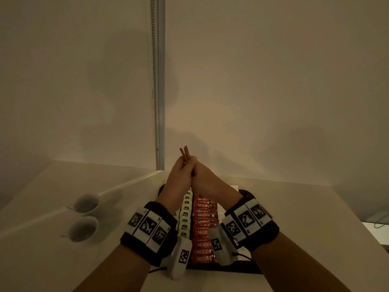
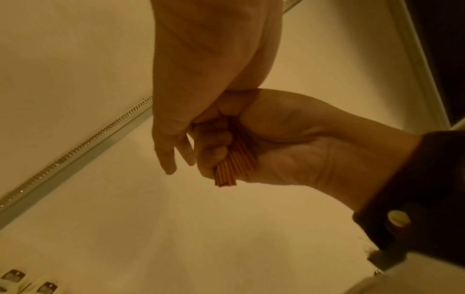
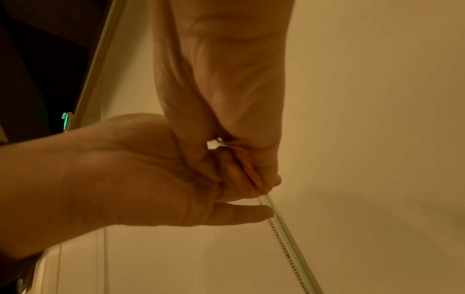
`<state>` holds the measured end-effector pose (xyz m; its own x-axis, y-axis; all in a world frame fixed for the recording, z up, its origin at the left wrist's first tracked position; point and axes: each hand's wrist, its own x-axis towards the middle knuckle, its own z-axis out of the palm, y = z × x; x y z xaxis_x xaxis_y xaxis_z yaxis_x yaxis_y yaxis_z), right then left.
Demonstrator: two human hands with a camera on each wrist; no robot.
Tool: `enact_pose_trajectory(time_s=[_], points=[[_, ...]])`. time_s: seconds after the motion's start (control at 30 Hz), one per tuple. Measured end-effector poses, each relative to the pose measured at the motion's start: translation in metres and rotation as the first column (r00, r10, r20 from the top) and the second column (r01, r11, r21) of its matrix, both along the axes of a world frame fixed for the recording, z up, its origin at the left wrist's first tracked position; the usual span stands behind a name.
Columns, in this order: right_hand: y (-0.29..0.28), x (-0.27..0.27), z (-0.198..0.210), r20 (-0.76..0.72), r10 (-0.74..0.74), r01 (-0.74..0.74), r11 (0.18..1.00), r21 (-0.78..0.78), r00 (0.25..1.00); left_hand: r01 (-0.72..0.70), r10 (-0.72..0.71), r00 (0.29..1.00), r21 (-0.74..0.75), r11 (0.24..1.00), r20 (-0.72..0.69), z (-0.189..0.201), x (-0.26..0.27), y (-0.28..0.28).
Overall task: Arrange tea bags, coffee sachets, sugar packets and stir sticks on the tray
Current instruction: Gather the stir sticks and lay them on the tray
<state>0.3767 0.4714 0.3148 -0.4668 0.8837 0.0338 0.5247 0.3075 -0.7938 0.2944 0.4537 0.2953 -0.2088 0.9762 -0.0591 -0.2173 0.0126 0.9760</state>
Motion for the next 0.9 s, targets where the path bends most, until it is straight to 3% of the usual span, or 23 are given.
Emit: enact_pose_trajectory(time_s=[0.2,0.3,0.37,0.4,0.47,0.53,0.63,0.73,0.9], points=[[-0.009,0.010,0.002,0.062,0.177,-0.172,0.983,-0.070,0.982,-0.053,0.059,0.986,-0.041,0.998,0.154,-0.007,-0.002,0.004],[-0.001,0.027,0.011,0.230,0.124,-0.161,0.975,0.151,0.965,-0.040,0.070,0.918,-0.084,0.996,0.391,-0.004,-0.010,0.001],[0.005,0.039,0.018,0.205,0.055,-0.117,0.945,0.306,0.977,0.024,0.051,0.872,-0.146,0.989,0.486,-0.003,-0.016,0.001],[0.008,0.042,0.021,0.172,0.089,-0.141,0.936,0.321,0.981,0.075,0.023,0.864,-0.174,0.982,0.503,-0.003,-0.018,0.000],[0.009,0.043,0.025,0.181,0.225,-0.263,0.938,0.225,0.957,0.204,-0.086,0.867,-0.192,0.960,0.491,0.001,-0.017,-0.002],[0.007,0.040,0.025,0.329,0.330,-0.392,0.909,0.142,0.885,0.318,-0.208,0.858,-0.167,0.933,0.470,0.007,-0.014,-0.005],[0.008,0.038,0.017,0.501,0.344,-0.481,0.860,0.172,0.794,0.369,-0.273,0.854,-0.146,0.918,0.444,0.012,-0.011,-0.009],[0.010,0.037,0.011,0.531,0.289,-0.476,0.841,0.256,0.797,0.372,-0.271,0.854,-0.156,0.915,0.443,0.009,-0.010,-0.009],[0.011,0.036,0.008,0.507,0.306,-0.469,0.852,0.233,0.806,0.374,-0.301,0.868,-0.122,0.919,0.396,0.010,-0.008,-0.008]])
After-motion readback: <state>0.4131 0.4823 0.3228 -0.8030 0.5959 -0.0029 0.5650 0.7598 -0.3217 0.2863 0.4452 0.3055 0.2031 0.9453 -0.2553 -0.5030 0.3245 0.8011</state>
